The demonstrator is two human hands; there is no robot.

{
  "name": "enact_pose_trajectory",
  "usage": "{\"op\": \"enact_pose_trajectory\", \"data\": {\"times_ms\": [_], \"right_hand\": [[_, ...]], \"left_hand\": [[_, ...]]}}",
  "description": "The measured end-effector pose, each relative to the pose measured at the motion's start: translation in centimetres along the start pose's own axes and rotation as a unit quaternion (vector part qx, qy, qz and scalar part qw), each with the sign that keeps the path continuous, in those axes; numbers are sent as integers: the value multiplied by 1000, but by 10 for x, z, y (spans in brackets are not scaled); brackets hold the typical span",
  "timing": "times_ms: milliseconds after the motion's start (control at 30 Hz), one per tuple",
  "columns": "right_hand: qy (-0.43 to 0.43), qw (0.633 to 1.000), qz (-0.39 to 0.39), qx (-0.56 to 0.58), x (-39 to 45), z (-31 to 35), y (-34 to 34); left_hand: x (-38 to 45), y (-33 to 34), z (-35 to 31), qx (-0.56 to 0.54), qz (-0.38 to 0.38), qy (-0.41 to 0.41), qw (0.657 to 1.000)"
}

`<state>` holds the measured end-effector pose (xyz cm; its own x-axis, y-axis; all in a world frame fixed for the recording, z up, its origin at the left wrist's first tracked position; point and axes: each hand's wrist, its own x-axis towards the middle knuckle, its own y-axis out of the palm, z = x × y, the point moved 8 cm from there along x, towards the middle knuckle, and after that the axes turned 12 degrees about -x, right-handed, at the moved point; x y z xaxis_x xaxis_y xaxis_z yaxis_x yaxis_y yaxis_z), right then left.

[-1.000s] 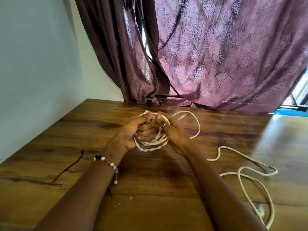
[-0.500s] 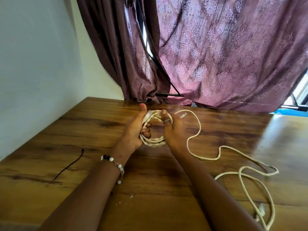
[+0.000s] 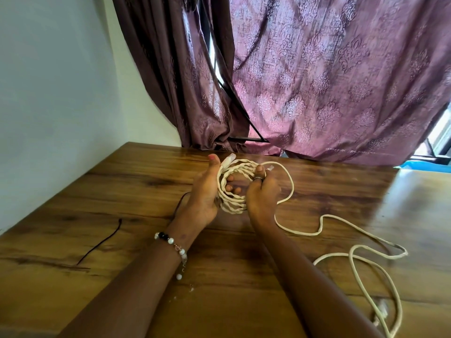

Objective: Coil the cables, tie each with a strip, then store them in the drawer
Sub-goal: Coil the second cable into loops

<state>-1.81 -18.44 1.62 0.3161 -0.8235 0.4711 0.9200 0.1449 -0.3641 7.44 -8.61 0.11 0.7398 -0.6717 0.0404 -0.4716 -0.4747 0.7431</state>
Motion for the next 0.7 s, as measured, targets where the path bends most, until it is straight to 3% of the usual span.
{"op": "enact_pose_trajectory", "data": {"times_ms": [200,367,567,700], "right_hand": [[-140,990,24,-24,-11,30,2],[-244,961,89,-95,-19,46,15],[-205,924,168,-274,-24,35,34],[-212,914,164,-306,-24,35,31]], "left_hand": [[-8,-6,-23,29,-47,77,996],[-6,-20,-34,66,-107,61,990],[-3,-23,-27,120,-121,31,985],[-2,-29,-25,146,-126,20,981]]}}
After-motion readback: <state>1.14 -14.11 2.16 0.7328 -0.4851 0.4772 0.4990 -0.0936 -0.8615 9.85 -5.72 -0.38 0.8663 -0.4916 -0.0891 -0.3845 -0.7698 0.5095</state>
